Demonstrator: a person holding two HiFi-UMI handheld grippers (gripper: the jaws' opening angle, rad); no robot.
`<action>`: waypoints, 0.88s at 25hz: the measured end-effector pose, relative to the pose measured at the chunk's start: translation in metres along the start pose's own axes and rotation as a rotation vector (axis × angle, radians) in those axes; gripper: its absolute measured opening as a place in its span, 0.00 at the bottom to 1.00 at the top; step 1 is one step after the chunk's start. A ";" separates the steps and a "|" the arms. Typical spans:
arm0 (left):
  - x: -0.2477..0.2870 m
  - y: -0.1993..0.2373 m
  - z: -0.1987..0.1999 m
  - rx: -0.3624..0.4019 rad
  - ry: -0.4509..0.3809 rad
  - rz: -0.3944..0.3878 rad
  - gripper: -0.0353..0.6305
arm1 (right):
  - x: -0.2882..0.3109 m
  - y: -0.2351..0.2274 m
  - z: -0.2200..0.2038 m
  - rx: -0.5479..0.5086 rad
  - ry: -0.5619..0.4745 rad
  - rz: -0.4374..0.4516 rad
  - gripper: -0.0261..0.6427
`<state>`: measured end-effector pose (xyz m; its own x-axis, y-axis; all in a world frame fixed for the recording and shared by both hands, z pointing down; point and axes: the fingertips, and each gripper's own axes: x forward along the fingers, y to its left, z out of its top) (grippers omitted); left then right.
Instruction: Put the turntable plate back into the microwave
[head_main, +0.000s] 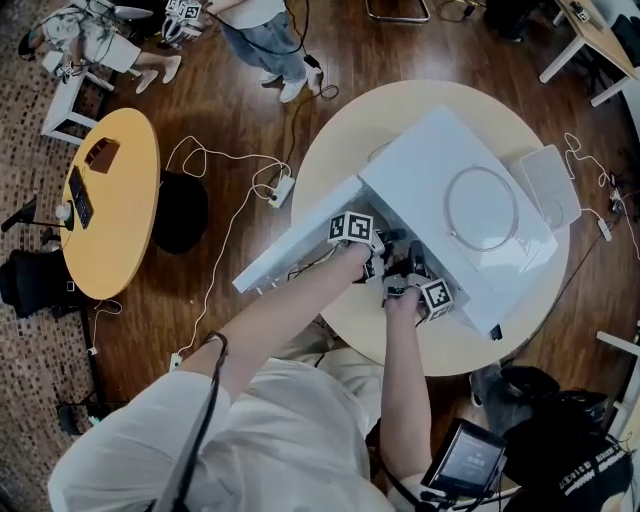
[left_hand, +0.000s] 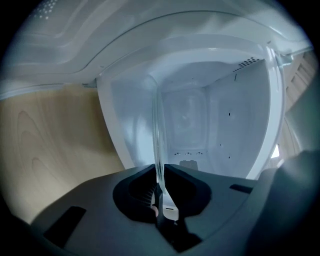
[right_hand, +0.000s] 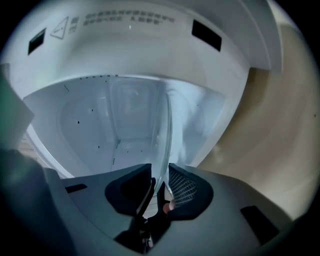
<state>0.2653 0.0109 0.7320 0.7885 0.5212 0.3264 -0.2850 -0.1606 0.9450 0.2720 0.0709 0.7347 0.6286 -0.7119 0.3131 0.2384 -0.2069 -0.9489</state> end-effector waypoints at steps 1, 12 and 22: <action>0.000 0.000 0.000 0.009 0.014 0.000 0.12 | 0.003 0.001 -0.003 0.002 0.016 0.004 0.17; 0.000 -0.002 -0.009 0.146 0.093 0.060 0.15 | 0.003 -0.010 -0.002 0.173 -0.048 0.040 0.09; -0.019 -0.003 -0.023 0.173 0.143 0.052 0.15 | 0.000 -0.014 0.007 0.174 -0.079 0.032 0.09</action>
<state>0.2385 0.0204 0.7219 0.6862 0.6202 0.3800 -0.2162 -0.3250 0.9207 0.2742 0.0787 0.7485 0.6926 -0.6596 0.2920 0.3379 -0.0610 -0.9392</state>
